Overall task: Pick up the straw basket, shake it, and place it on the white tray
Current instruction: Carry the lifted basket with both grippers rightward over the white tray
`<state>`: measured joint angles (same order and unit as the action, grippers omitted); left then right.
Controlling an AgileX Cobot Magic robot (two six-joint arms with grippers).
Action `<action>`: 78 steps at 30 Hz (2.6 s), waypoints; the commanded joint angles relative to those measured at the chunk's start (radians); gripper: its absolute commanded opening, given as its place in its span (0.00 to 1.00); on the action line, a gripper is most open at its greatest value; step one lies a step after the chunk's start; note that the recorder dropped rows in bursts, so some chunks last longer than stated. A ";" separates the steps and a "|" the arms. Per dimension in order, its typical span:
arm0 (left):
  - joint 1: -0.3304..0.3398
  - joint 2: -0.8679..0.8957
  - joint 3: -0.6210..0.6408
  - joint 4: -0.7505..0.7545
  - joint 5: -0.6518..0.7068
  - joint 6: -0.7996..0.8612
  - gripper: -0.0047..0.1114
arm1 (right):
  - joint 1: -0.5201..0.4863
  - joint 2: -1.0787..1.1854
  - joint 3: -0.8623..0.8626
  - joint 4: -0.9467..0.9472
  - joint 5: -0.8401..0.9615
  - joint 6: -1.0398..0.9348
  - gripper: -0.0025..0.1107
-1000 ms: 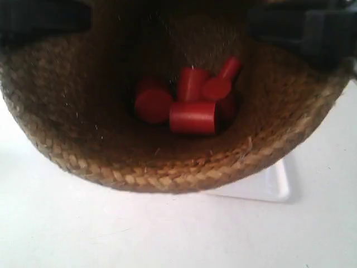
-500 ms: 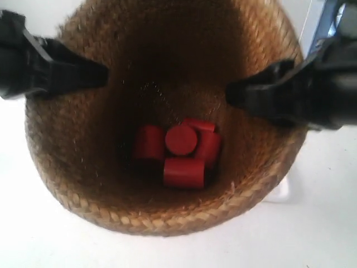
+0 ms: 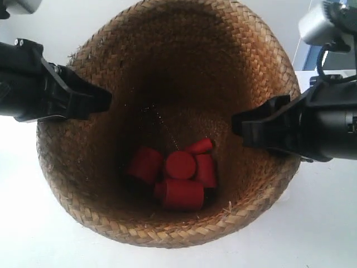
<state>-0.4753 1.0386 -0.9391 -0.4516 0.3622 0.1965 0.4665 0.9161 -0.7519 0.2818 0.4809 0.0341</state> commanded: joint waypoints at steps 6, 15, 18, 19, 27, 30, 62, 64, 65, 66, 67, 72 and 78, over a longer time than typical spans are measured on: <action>-0.007 -0.112 -0.138 -0.166 0.042 0.143 0.04 | 0.003 -0.088 -0.189 0.123 0.079 -0.169 0.02; 0.023 -0.025 -0.030 -0.027 -0.014 0.012 0.04 | -0.008 -0.008 -0.026 -0.033 -0.021 0.021 0.02; 0.023 -0.025 -0.030 -0.027 -0.014 0.019 0.04 | -0.008 -0.002 -0.026 -0.033 -0.048 0.019 0.02; 0.023 -0.023 -0.030 -0.022 -0.014 0.021 0.04 | -0.008 0.000 -0.026 -0.033 -0.053 0.019 0.02; 0.020 -0.106 -0.169 -0.221 0.022 0.144 0.04 | 0.001 -0.091 -0.202 0.171 -0.012 -0.157 0.02; 0.013 -0.134 -0.177 -0.218 0.042 0.294 0.04 | 0.006 -0.146 -0.220 0.117 -0.014 -0.209 0.02; 0.030 -0.046 -0.052 -0.088 0.017 0.024 0.04 | 0.011 -0.056 -0.108 -0.110 -0.023 0.143 0.02; 0.032 -0.015 -0.048 -0.083 0.041 0.038 0.04 | 0.015 -0.017 -0.102 -0.092 -0.008 0.129 0.02; 0.032 -0.012 -0.049 -0.077 0.041 0.050 0.04 | 0.015 -0.009 -0.102 -0.090 -0.008 0.120 0.02; 0.034 -0.012 -0.049 -0.059 0.029 0.054 0.04 | 0.015 -0.007 -0.102 -0.095 -0.008 0.120 0.02; 0.034 -0.012 -0.049 -0.030 0.000 0.038 0.04 | 0.015 -0.007 -0.102 -0.097 -0.012 0.118 0.02; 0.034 -0.012 -0.049 0.013 -0.050 -0.029 0.04 | 0.015 -0.007 -0.096 -0.099 0.003 0.116 0.02; 0.034 -0.001 -0.049 0.085 -0.041 -0.062 0.04 | 0.015 0.012 -0.096 -0.113 0.005 0.101 0.02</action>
<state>-0.4406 1.0406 -0.9778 -0.4147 0.3487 0.1499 0.4803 0.9204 -0.8421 0.1826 0.5004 0.1542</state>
